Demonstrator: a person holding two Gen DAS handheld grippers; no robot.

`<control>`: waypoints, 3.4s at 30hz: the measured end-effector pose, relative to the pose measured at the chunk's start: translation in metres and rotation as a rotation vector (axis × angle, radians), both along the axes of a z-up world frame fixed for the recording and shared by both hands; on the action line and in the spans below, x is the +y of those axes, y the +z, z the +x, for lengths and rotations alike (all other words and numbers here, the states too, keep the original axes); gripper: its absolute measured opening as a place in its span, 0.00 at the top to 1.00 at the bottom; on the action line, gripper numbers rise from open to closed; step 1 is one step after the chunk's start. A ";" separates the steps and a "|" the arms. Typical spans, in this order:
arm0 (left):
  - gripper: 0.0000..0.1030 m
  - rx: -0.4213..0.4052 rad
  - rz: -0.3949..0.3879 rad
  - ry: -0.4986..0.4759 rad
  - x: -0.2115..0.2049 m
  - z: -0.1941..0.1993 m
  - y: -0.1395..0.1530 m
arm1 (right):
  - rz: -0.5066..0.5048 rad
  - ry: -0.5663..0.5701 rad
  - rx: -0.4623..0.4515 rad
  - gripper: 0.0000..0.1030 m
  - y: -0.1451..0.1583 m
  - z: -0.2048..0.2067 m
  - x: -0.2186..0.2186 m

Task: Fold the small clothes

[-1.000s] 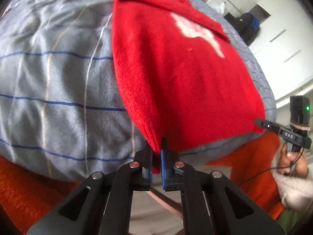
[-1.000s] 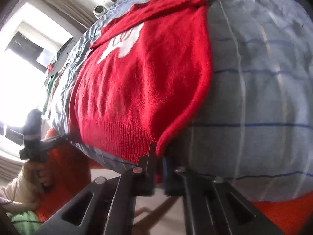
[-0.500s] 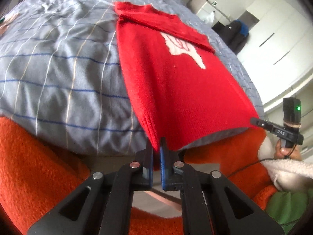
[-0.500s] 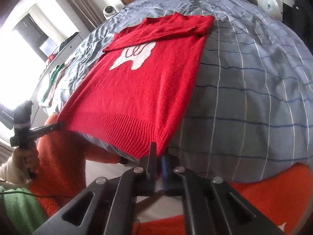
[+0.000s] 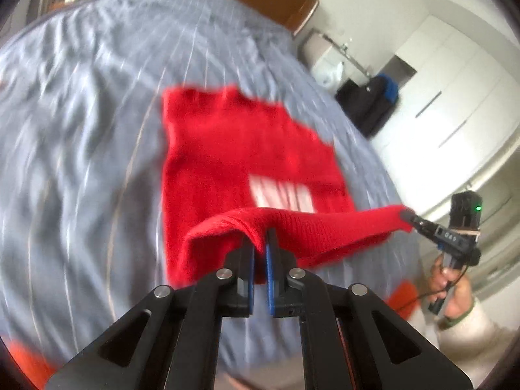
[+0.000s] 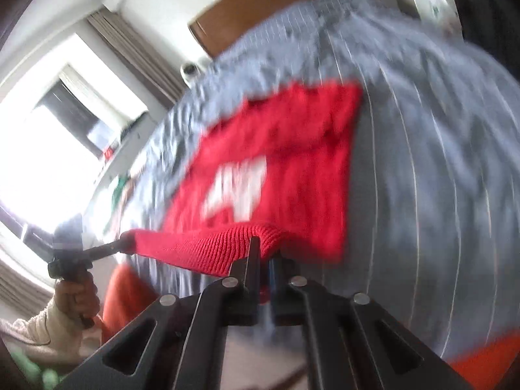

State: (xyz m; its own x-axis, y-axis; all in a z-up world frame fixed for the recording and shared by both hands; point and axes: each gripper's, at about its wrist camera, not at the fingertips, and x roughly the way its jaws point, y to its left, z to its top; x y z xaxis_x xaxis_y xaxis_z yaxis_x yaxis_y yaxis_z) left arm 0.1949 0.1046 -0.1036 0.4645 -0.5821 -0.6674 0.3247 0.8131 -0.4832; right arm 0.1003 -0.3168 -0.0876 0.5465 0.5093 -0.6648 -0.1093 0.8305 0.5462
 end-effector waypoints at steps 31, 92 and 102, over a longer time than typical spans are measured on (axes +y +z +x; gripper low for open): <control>0.16 0.064 0.361 0.041 -0.070 0.163 -0.090 | -0.158 0.153 0.064 0.27 -0.078 0.181 0.028; 0.01 -0.191 0.429 0.196 -0.058 -0.019 -0.117 | -0.396 -0.174 -0.070 0.00 -0.123 0.014 0.016; 0.00 -0.192 0.429 0.196 -0.059 -0.020 -0.117 | -0.396 -0.174 -0.071 0.00 -0.123 0.014 0.016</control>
State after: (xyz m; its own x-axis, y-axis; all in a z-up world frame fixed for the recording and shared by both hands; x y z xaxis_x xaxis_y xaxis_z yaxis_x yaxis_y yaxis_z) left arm 0.1753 0.0461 -0.2206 0.6753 -0.1638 -0.7191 0.1961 0.9798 -0.0390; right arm 0.1145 -0.3006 -0.2109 0.6529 0.1191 -0.7481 0.0246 0.9837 0.1780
